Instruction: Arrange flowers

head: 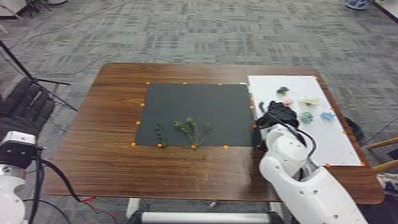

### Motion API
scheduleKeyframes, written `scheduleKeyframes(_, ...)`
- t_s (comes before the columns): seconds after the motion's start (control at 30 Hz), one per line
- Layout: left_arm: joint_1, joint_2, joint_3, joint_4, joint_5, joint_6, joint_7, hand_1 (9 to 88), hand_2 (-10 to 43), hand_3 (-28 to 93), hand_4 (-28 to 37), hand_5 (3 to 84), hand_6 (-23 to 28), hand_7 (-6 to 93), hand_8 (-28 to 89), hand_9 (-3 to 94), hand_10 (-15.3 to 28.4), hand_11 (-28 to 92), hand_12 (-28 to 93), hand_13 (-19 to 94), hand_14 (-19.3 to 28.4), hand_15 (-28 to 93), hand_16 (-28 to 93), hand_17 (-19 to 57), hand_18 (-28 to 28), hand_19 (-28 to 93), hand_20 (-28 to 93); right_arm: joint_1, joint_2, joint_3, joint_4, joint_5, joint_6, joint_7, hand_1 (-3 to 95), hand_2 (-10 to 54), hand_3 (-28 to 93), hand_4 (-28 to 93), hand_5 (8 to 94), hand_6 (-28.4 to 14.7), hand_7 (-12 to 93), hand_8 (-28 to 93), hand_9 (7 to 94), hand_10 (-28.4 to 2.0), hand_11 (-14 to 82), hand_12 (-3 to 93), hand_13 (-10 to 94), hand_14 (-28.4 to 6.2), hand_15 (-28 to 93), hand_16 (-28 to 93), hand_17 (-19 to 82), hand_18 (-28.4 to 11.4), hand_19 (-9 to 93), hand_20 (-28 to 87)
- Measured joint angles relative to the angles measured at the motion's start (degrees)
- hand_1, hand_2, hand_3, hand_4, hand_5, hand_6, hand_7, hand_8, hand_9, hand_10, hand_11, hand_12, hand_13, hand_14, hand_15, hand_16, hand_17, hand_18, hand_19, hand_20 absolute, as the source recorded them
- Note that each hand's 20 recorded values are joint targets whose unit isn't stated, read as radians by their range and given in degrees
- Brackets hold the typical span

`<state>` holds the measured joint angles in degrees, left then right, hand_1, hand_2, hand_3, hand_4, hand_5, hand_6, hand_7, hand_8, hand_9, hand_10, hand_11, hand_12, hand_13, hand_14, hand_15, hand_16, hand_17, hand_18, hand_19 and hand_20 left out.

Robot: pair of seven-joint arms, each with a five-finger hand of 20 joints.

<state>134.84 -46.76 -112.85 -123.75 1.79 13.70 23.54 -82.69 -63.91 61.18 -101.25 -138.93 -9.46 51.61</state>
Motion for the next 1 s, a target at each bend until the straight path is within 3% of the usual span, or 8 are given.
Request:
scheduleKeyframes(0.1, 0.0, 0.06, 0.08, 0.0, -0.03, 0.0, 0.11, 22.8, 17.4, 67, -28.3, 35.1, 6.6, 5.0, -7, 30.3, 10.9, 8, 10, 19, 9.6, 13, -4, -2.7, 5.3, 13, 8, 0.33, -0.29, 0.47, 0.1, 0.28, -0.25, 0.0, 53.1, -9.5, 67, -28, 63.2, -10.4, 13, -7, 77.5, -17.6, 16.4, 16.3, 83, -5.9, 71, 29, 47, -26.3, 93, 32)
scheduleKeyframes(0.2, 0.0, 0.09, 0.16, 0.01, -0.04, 0.0, 0.12, 22.8, 17.4, 67, -28.3, 35.1, 6.7, 5.0, -7, 30.3, 10.9, 8, 10, 19, 9.6, 13, -4, -2.7, 5.3, 13, 8, 0.73, -0.45, 0.94, 0.47, 0.43, -0.53, -0.01, 59.5, -9.5, 61, -28, 61.8, -9.6, 16, -6, 82.7, -13.4, 12.9, 27.3, 86, -5.0, 68, 30, 48, -25.9, 93, 32)
scheduleKeyframes(0.3, -0.01, 0.2, 0.36, 0.03, -0.1, 0.0, 0.14, 22.8, 17.3, 67, -28.3, 35.1, 6.7, 5.0, -7, 30.3, 11.0, 8, 10, 19, 9.6, 13, -4, -2.8, 5.3, 13, 8, 1.14, -0.47, 0.98, 0.88, 0.37, -0.84, -0.04, 63.6, -9.5, 58, -28, 59.9, -9.6, 18, -6, 86.0, -11.0, 9.9, 34.9, 86, -4.3, 68, 31, 49, -25.3, 93, 32)
scheduleKeyframes(0.5, -0.53, 0.51, 1.18, 0.11, -0.13, 0.03, 0.13, 23.4, 16.9, 67, -28.3, 35.1, 6.7, 5.1, -7, 30.4, 10.9, 8, 10, 19, 9.5, 13, -4, -2.8, 5.3, 13, 9, 1.38, -0.61, 0.59, 1.3, 0.22, -0.73, -0.19, 63.7, -9.5, 64, -28, 60.5, -7.5, 30, -5, 89.8, -7.2, 17.3, 46.7, 90, -2.4, 68, 35, 52, -24.2, 93, 33)
scheduleKeyframes(0.53, -0.68, 0.51, 1.29, 0.12, -0.12, 0.03, 0.1, 23.4, 16.9, 67, -28.3, 35.1, 6.7, 5.1, -7, 30.4, 10.9, 8, 10, 19, 9.5, 13, -4, -2.8, 5.4, 13, 8, 1.38, -0.64, 0.48, 1.37, 0.22, -0.54, -0.23, 63.7, -9.5, 65, -28, 61.0, -6.8, 31, 3, 90.5, -6.7, 18.1, 48.3, 90, -2.2, 67, 36, 53, -23.8, 93, 33)
scheduleKeyframes(0.6, -0.89, 0.51, 1.39, 0.12, -0.08, 0.03, 0.01, 23.4, 16.9, 67, -28.3, 35.1, 6.7, 5.1, -7, 30.2, 10.9, 8, 10, 19, 9.5, 13, -4, -2.8, 5.3, 13, 8, 1.35, -0.7, 0.3, 1.4, 0.44, 0.26, -0.43, 63.3, -9.5, 68, -28, 61.1, -6.3, 32, 9, 91.1, -6.3, 18.9, 49.6, 91, -1.7, 68, 36, 55, -23.2, 93, 34)
scheduleKeyframes(1.0, -1.12, 0.45, 1.37, 0.13, 0.02, 0.12, -0.53, 23.6, 16.8, 67, -28.3, 35.0, 6.9, 5.1, -7, 29.8, 11.1, 8, 10, 19, 9.7, 13, -4, -3.0, 5.5, 13, 8, -2.63, -0.73, 0.26, -2.38, 8.54, 13.22, -0.51, 62.6, -9.5, 72, -28, 62.4, -5.5, 38, 13, 90.7, -7.1, 20.1, 51.7, 91, -1.4, 68, 39, 56, -22.7, 93, 36)
